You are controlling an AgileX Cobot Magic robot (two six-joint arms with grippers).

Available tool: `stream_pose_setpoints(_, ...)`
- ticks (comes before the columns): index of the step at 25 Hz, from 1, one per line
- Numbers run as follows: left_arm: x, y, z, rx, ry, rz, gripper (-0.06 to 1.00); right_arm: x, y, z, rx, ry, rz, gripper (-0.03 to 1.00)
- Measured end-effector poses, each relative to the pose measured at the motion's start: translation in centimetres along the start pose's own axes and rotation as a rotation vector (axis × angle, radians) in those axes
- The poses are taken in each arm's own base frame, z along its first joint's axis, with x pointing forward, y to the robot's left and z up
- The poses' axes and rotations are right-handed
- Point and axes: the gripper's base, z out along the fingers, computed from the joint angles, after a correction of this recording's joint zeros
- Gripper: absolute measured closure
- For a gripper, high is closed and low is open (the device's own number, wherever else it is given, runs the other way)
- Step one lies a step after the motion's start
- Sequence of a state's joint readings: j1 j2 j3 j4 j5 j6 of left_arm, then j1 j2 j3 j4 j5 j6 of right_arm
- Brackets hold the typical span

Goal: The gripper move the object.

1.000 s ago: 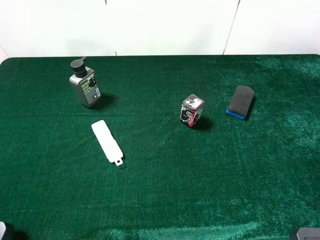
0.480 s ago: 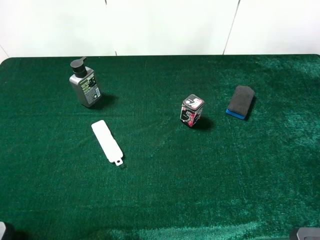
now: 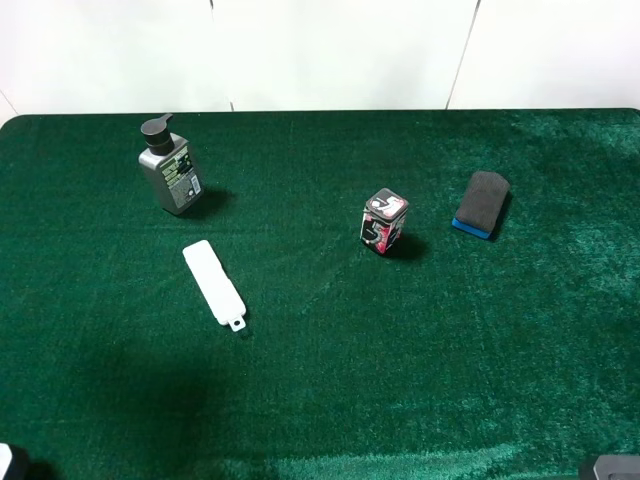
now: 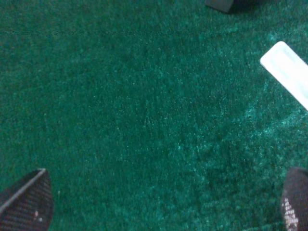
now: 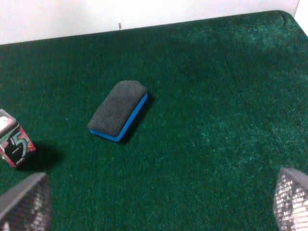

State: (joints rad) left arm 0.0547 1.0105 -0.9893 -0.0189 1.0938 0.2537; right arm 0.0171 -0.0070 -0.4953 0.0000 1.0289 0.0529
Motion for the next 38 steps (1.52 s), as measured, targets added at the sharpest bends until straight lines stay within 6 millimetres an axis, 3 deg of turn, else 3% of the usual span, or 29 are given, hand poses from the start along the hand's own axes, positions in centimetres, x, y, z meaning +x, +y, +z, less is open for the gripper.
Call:
stream_pose_setpoints(10,-6.8,0.9,5.3,0.052,0.115,0.066,-0.02,0.0,0.0,0.0,0.000,0.000,0.000,0.28)
stream_pose_setpoints(22,-14.2,-1.9,12.4,0.089,0.211,0.207,-0.02,0.0,0.0,0.0,0.000,0.000,0.000,0.28)
stream_pose_setpoints(31,-17.4,-5.3,17.7,0.116,0.288,0.300,-0.02,0.0,0.0,0.0,0.000,0.000,0.000,0.28)
stream_pose_setpoints(38,-17.3,-7.2,21.1,0.133,0.372,0.338,-0.02,0.0,0.0,0.0,0.000,0.000,0.000,0.28)
